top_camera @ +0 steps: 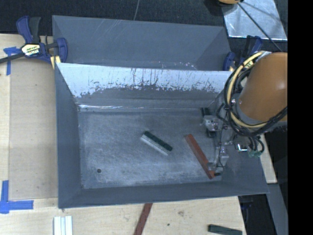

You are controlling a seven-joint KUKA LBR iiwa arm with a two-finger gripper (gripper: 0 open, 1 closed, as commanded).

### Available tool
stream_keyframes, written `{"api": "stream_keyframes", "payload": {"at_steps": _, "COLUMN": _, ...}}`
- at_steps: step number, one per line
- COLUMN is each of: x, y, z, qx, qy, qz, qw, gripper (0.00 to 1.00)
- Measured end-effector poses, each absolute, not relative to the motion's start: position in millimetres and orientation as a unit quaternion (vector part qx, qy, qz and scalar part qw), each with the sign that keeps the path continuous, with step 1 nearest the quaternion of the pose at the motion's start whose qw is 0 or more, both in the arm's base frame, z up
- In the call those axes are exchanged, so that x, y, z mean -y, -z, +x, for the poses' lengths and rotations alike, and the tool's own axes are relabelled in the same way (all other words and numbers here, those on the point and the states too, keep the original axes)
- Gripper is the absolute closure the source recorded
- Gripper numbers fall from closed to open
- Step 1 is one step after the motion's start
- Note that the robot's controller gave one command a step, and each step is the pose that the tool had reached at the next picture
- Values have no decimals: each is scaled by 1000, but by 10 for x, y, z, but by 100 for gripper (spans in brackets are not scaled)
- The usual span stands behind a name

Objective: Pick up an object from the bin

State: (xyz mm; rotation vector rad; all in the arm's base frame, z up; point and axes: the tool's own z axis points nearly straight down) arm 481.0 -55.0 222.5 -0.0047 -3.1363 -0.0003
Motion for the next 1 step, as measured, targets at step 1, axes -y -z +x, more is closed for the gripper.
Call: {"api": "stream_keyframes", "payload": {"at_steps": 1, "x": 548, "y": -2265, "z": 4827, "qx": 1000, "qy": 0, "qz": 0, "qw": -2, "gripper": 0}}
